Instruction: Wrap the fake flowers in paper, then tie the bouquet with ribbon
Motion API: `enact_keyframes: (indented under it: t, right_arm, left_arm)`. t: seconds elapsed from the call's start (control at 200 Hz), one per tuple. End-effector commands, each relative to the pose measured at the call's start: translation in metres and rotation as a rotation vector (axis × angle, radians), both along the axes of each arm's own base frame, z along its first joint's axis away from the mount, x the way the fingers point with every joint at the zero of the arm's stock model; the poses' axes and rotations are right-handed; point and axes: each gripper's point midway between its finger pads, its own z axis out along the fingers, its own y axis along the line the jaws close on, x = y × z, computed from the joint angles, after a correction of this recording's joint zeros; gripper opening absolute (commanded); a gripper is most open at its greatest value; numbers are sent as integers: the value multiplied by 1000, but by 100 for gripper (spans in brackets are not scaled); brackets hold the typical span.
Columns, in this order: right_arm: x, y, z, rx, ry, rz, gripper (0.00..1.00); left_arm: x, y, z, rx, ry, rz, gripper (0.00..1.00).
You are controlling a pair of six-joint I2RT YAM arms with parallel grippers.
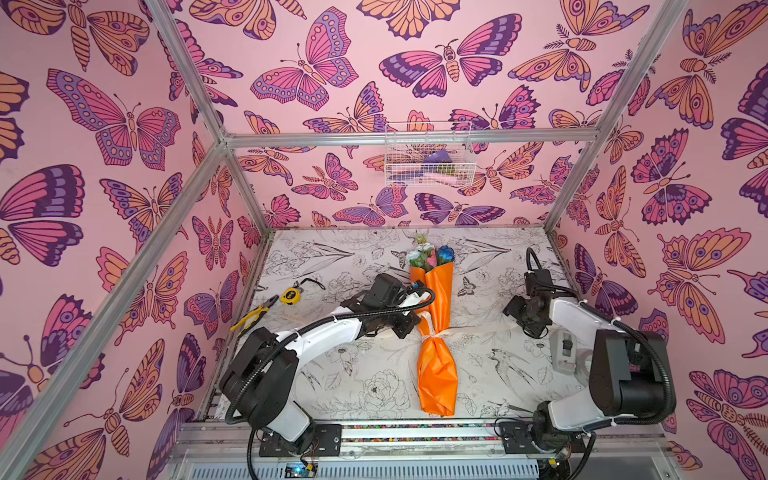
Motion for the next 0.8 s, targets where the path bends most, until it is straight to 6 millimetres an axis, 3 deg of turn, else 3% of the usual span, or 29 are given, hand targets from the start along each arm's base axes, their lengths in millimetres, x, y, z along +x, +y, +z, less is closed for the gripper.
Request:
enact_keyframes:
  t: [0.0, 0.235, 0.27, 0.365, 0.436, 0.461, 0.591, 0.701, 0.796]
  right_arm:
    - [4, 0, -11, 9, 25, -18, 74]
    - [5, 0, -29, 17, 59, -33, 64]
    - [6, 1, -31, 17, 58, -27, 55]
    - [15, 3, -26, 20, 37, 9, 16]
    - [24, 6, -18, 23, 12, 51, 0]
    - [27, 6, -14, 22, 1, 65, 0]
    - [46, 19, 23, 27, -123, 169, 0]
    - [54, 34, 82, 4, -254, 258, 0]
    - [58, 59, 133, 8, -367, 370, 0]
  left_arm:
    - [-2, -11, 7, -32, -13, -42, 0]
    - [-5, -19, 11, -41, -29, -79, 0]
    - [-6, -20, 12, -43, -38, -86, 0]
    - [-7, -23, 16, -50, -60, -104, 0]
    - [-7, -25, 17, -56, -72, -117, 0]
    - [-8, -26, 18, -56, -76, -120, 0]
    - [-11, -30, 15, -58, -84, -144, 0]
    - [-16, -33, 9, -41, -122, -170, 0]
    - [-20, -38, 4, -27, -165, -199, 0]
